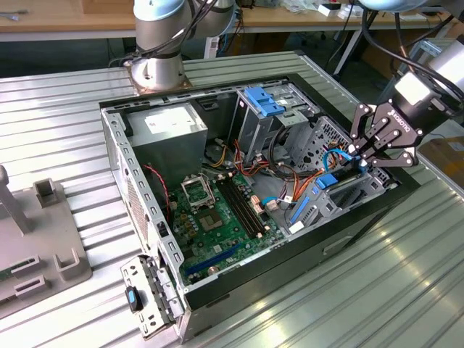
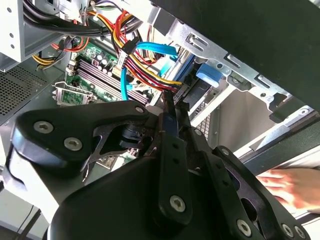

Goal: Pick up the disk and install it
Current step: 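Insert the first disk wire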

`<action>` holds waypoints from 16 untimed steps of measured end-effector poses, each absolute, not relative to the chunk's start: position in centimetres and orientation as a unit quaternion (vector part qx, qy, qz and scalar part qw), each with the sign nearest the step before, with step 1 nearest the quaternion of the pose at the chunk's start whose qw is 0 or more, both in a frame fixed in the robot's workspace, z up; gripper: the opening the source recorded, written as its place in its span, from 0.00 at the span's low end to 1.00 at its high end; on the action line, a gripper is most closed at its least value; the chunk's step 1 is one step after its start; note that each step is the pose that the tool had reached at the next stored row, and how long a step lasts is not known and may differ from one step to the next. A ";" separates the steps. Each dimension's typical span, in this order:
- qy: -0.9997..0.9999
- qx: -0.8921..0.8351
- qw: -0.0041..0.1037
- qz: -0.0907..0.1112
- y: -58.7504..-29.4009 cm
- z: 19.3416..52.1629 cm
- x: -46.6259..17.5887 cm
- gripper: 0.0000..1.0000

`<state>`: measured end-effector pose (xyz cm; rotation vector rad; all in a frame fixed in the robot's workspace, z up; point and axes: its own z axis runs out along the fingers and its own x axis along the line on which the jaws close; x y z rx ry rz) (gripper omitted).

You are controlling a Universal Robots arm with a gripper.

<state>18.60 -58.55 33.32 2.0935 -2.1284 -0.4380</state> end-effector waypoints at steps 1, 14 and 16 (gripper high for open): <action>-0.704 0.692 0.062 -0.145 -58.6 33.3 18.6 0.17; -0.701 0.694 0.045 -0.155 -58.6 34.7 18.4 0.30; -0.699 0.696 0.030 -0.163 -58.7 34.7 18.3 0.30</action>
